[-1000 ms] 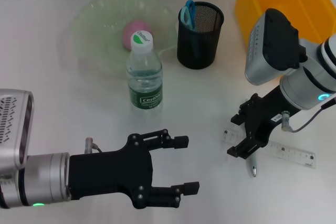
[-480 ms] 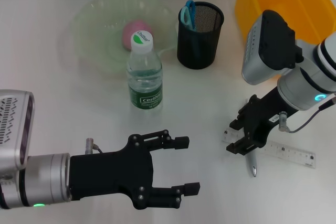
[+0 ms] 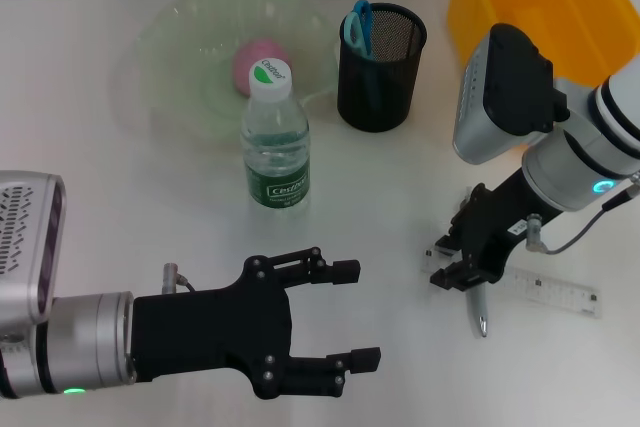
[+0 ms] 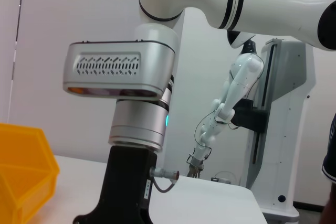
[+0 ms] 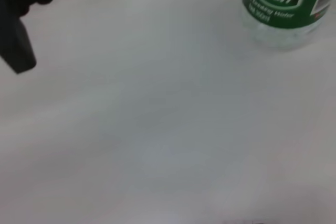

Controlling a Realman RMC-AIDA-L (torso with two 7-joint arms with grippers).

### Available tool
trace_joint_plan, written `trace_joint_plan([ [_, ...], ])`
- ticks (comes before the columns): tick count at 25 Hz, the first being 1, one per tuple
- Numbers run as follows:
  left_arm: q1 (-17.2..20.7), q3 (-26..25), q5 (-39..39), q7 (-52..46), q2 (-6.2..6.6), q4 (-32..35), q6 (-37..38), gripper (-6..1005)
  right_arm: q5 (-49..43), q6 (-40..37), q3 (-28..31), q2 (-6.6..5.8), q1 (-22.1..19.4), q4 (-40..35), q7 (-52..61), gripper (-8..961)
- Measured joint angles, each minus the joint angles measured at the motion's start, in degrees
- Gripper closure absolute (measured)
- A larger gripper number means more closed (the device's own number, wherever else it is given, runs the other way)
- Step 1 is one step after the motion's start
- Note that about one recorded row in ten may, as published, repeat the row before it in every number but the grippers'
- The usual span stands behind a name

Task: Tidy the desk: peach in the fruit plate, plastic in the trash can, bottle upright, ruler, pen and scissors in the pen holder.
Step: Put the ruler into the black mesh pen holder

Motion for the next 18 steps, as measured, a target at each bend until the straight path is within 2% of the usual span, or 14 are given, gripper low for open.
trace_joint_plan([
  [5, -0.06, -0.12, 0.0, 0.0, 0.0, 0.09, 0.08, 186, 0.16, -0.69, 0.59, -0.1, -0.41, -2.52, 1.31, 574],
  [10, 0.0, -0.16, -0.01, 0.0, -0.07, 0.42, 0.11, 186, 0.96, -3.36, 2.69, -0.21, -1.39, -8.24, 3.72, 573],
  [15, 0.03, -0.15, -0.01, 0.0, -0.09, 0.53, 0.32, 186, 4.69, -4.33, 9.74, -0.24, -4.19, -16.93, 5.04, 566],
  [17, 0.05, -0.14, -0.01, 0.0, -0.09, 0.56, 0.4, 186, 9.22, -3.35, 16.0, -0.22, -6.0, -21.42, 5.08, 564],
  [18, 0.05, -0.14, -0.01, 0.0, -0.09, 0.56, 0.4, 186, 9.22, -3.35, 16.0, -0.22, -6.0, -21.42, 5.08, 563],
])
